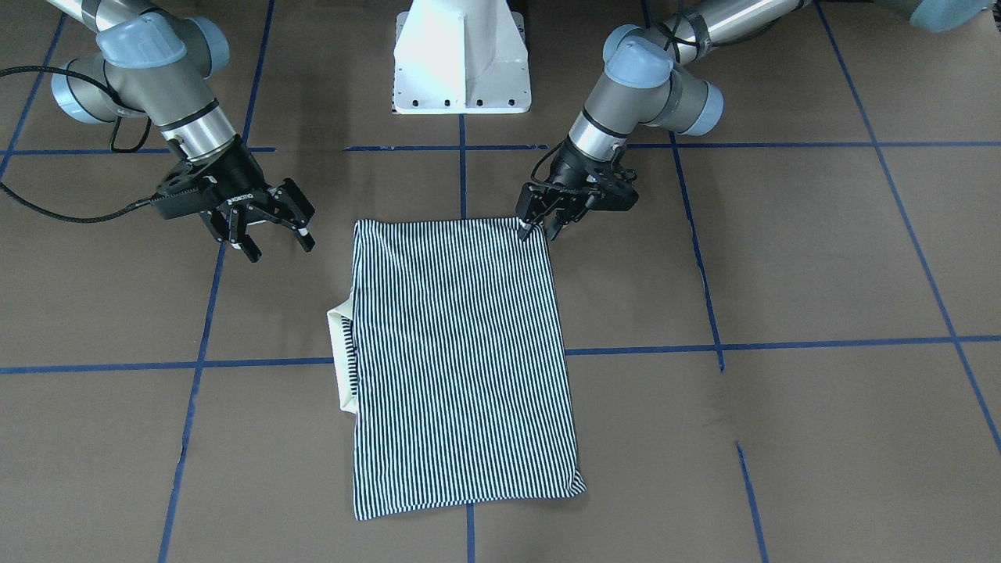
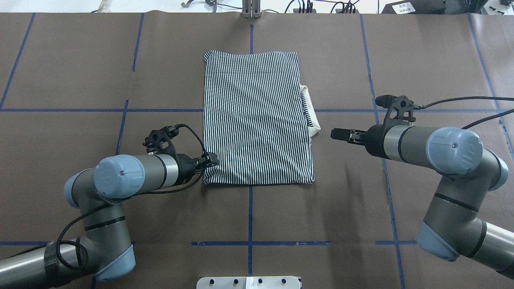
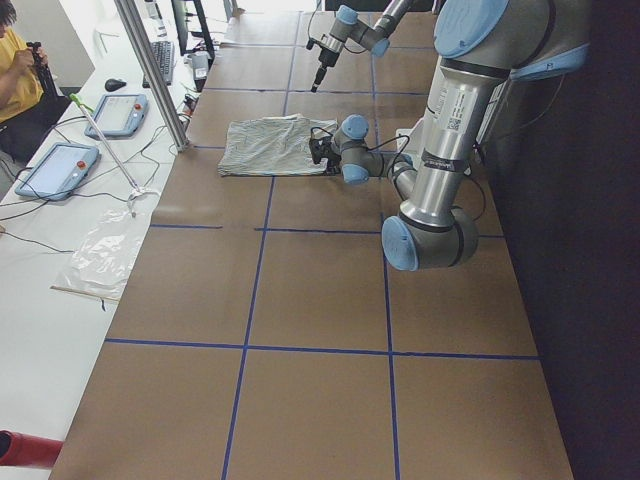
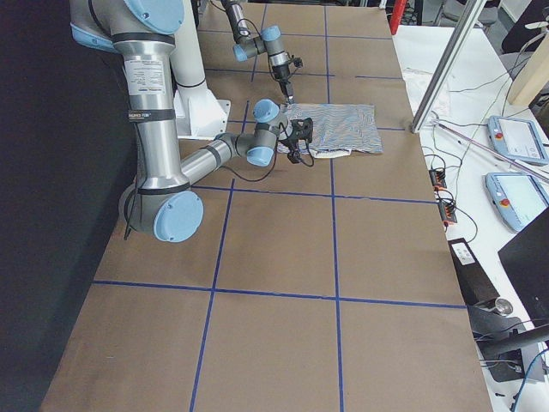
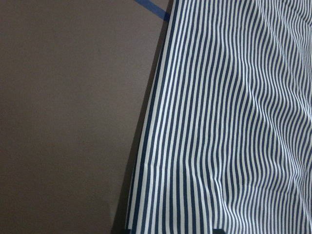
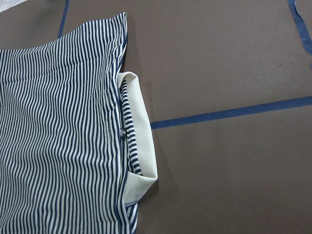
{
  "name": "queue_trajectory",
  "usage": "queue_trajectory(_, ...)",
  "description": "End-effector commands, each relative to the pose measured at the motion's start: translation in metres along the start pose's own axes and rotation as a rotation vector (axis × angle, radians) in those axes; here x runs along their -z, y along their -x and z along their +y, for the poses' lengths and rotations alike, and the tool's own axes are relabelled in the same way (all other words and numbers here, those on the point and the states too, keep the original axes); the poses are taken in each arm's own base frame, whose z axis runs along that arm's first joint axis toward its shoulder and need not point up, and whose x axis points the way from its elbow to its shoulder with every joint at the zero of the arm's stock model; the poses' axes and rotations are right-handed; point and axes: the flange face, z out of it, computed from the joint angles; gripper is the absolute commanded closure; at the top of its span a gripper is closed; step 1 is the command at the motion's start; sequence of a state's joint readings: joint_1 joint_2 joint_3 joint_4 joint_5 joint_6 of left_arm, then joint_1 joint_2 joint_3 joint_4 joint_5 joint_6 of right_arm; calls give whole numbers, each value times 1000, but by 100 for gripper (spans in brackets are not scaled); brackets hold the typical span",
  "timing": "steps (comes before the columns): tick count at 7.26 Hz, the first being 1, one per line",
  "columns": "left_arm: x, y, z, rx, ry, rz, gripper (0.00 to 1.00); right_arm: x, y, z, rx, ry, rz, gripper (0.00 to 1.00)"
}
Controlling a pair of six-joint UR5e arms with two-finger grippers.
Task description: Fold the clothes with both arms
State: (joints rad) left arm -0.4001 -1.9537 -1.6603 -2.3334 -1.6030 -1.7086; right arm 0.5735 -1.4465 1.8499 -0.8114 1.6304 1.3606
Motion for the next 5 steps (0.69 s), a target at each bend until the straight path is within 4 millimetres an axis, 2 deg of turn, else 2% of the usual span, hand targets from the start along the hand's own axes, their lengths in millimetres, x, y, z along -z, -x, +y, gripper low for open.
queue_trajectory(1, -1, 5, 1, -2, 2, -8, 33, -1, -1, 1, 0, 2, 3, 0)
queue_trajectory(5, -4, 3, 18, -11, 26, -7, 32, -1, -3, 0, 0, -3, 7, 0)
